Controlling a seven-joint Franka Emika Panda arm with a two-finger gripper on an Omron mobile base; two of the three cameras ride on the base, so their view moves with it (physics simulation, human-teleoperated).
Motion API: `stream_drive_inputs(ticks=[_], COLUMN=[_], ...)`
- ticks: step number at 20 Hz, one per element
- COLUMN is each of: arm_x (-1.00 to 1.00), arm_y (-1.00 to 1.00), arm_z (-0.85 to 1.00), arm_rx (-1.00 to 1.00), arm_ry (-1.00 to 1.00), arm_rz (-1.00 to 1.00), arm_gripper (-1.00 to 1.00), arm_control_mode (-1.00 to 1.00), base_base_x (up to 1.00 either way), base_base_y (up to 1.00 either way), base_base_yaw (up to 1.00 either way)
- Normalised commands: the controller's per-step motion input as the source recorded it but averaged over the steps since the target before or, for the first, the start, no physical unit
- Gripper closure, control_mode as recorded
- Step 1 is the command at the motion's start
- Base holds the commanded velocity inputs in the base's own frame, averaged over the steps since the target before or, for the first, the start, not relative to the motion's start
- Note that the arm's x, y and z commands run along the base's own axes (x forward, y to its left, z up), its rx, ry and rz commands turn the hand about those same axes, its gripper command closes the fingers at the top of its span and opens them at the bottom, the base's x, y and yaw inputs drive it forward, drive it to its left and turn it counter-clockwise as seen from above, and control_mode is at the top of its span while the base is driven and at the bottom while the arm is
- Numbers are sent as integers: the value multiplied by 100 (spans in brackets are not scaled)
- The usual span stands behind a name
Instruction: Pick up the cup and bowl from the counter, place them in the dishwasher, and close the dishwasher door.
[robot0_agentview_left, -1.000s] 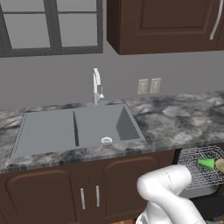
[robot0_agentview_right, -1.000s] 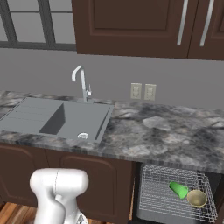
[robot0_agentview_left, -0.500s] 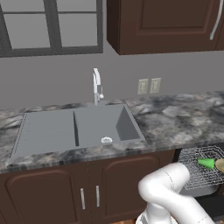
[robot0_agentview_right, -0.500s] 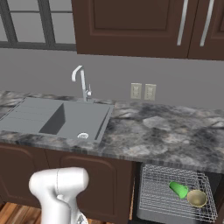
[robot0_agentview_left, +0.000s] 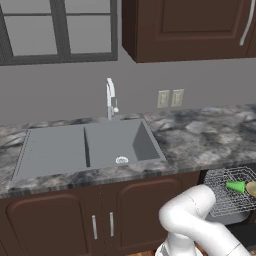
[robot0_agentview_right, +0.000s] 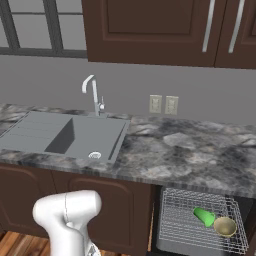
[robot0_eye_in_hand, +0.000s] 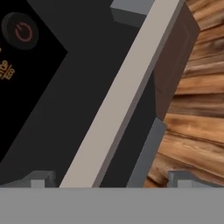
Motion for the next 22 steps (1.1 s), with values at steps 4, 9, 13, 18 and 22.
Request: stream_drive_inputs(ticks=[4, 9, 13, 18, 22], arm_x=[74, 72, 72, 68, 63], arm_y=[-40, -37, -38, -39, -46], arm_z=[57, 60, 57, 36, 29], arm_rx=[15, 16, 12, 10, 5], arm_ry=[-11, -15, -17, -17, -18], arm_rz=[2, 3, 0, 0, 0], arm_gripper=[-100, -100, -100, -100, -100], arm_control_mode=[-100, -100, -100, -100, -100], base_base_x=[0, 0, 0, 0, 0], base_base_y=[0, 0, 0, 0, 0], base_base_yaw=[0, 0, 0, 0, 0])
